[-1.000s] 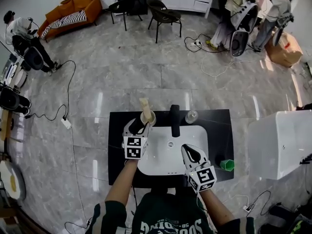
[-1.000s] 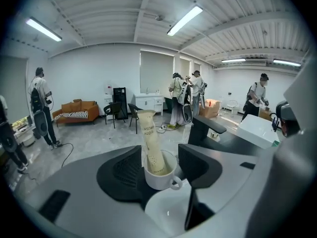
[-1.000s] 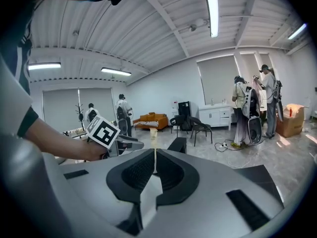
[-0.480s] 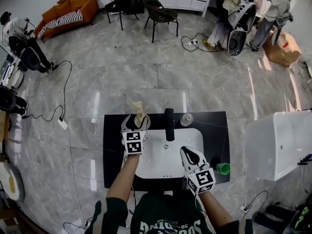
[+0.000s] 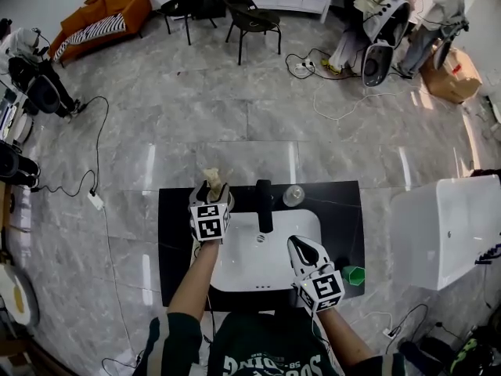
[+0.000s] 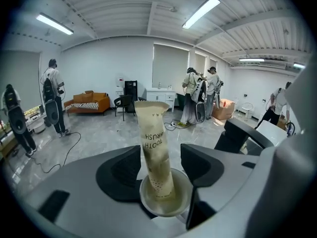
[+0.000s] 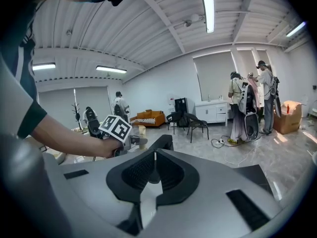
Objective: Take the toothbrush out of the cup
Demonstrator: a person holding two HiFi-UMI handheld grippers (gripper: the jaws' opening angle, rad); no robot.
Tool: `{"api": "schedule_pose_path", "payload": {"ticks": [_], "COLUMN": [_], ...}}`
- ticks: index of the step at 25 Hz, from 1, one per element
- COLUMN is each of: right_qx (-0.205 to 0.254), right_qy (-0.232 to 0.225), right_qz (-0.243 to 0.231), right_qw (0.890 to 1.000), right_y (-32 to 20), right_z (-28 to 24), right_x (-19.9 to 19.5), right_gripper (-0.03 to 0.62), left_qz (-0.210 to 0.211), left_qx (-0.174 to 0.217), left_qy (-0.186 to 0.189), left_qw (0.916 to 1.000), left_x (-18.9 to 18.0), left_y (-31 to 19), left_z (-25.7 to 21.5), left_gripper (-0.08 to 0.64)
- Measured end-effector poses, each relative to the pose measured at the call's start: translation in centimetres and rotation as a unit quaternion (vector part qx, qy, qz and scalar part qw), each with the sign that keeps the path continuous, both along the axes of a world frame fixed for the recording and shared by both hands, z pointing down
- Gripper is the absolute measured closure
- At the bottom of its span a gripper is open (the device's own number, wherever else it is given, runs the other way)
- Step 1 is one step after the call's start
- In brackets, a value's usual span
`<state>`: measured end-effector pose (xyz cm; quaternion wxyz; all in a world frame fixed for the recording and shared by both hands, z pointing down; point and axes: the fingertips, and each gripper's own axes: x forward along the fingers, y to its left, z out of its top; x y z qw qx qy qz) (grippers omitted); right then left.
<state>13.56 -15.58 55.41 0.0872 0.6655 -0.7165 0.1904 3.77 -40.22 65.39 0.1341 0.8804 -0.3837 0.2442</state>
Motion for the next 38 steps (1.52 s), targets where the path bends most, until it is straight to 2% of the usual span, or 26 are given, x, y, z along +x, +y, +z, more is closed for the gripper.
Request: {"api": "schedule_pose_path", "payload": {"ticks": [5, 7, 12, 24, 38], "right_qx": [-0.005, -0.007, -0.01, -0.001, 0.013], "right_qy": [-0.001, -0.001, -0.003, 0.0, 0.003], "right_qz": [0.002, 0.003, 0.007, 0.008, -0.014], "right_qw": [1.0, 1.0, 1.0, 1.0, 1.0], "right_y": [0.1, 0.1, 0.3, 0.5, 1.5], "right_z": [0.4, 0.5, 0.6, 0.1, -0.7], "right_x": [0.5, 0.8, 1.1, 0.8, -2.5], "right_gripper": [0.551, 0.551, 0.551, 0.551, 0.551], "left_qz": [-0.011, -0.016, -0.012, 0.01, 0.007], "left_qx": [-0.012, -0.009, -0.007, 0.011, 0.041], "left_qy": [-0.004, -0.008, -0.011, 0.01, 0.075], "left_qw": [0.9999, 0.9998, 0.9998, 0.9998, 0.9963], "left_x": [0.1, -0.1, -0.1, -0.2, -2.7], "left_y": [-0.8, -1.1, -1.1, 0.2, 1.5], "left_z": [1.2, 1.0, 0.7, -1.5, -9.0], "left_gripper": [0.312, 0.366, 0.406, 0.426, 0.426]}}
